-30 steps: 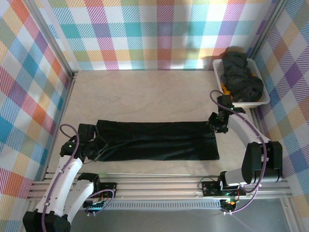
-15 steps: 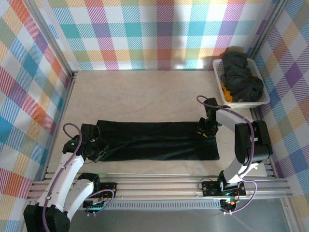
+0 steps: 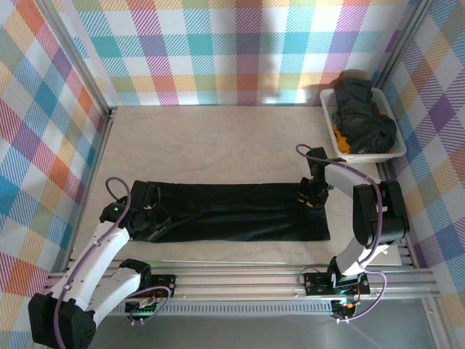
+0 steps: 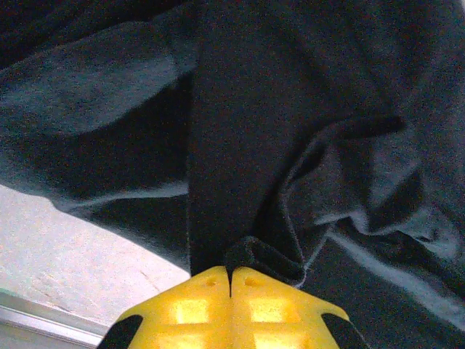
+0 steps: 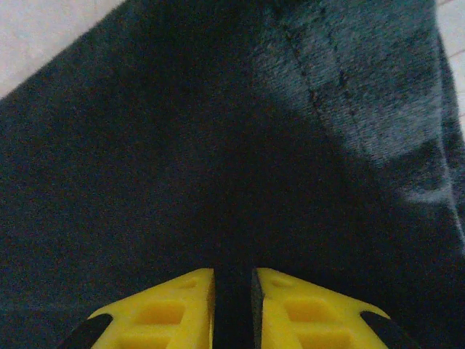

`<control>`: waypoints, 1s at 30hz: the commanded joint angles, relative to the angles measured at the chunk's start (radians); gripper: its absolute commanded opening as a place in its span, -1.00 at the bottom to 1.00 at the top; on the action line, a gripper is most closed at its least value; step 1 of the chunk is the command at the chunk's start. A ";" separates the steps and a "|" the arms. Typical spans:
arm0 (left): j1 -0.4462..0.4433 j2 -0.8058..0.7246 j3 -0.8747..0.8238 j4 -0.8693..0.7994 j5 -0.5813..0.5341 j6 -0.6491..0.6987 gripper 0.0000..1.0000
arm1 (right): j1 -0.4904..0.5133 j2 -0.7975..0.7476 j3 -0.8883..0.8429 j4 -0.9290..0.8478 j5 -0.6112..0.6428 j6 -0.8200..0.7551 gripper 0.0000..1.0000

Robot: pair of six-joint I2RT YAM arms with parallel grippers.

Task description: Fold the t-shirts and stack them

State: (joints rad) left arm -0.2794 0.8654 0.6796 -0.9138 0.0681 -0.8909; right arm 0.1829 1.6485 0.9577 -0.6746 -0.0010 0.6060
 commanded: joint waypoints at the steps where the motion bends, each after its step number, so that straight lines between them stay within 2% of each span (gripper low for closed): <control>1: -0.046 -0.022 0.028 -0.038 -0.035 -0.037 -1.00 | -0.005 -0.034 0.026 -0.034 0.021 -0.006 -0.57; 9: -0.070 0.025 -0.034 -0.002 -0.070 -0.053 -1.00 | -0.004 -0.072 0.035 -0.048 0.038 -0.015 -0.56; 10: -0.070 0.037 -0.031 -0.015 -0.081 -0.052 -0.85 | -0.005 -0.079 0.035 -0.046 0.039 -0.019 -0.54; 12: -0.070 0.051 -0.005 -0.054 -0.115 -0.043 -0.23 | -0.003 -0.094 0.035 -0.041 0.032 -0.028 -0.54; 13: -0.069 0.050 0.017 -0.079 -0.140 -0.039 -0.06 | -0.003 -0.103 0.034 -0.036 0.024 -0.034 -0.53; 16: -0.068 0.043 0.086 -0.106 -0.195 -0.024 0.08 | 0.009 -0.124 0.036 -0.020 -0.009 -0.054 -0.52; 20: 0.001 0.138 0.178 -0.041 -0.153 0.015 -0.07 | 0.043 -0.107 0.057 -0.008 -0.060 -0.075 -0.50; 24: 0.126 0.364 0.273 0.093 -0.059 0.068 -0.31 | 0.058 -0.054 0.079 0.021 -0.141 -0.087 -0.54; 26: 0.155 0.487 0.325 0.164 -0.012 0.082 -0.34 | 0.062 -0.025 0.100 0.015 -0.148 -0.087 -0.54; 30: 0.179 0.722 0.438 0.194 -0.064 0.113 -0.43 | 0.063 0.039 0.150 -0.020 -0.135 -0.097 -0.53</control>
State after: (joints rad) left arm -0.1226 1.4982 1.0668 -0.7689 0.0032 -0.8200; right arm 0.2420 1.6485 1.0630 -0.6716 -0.1165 0.5335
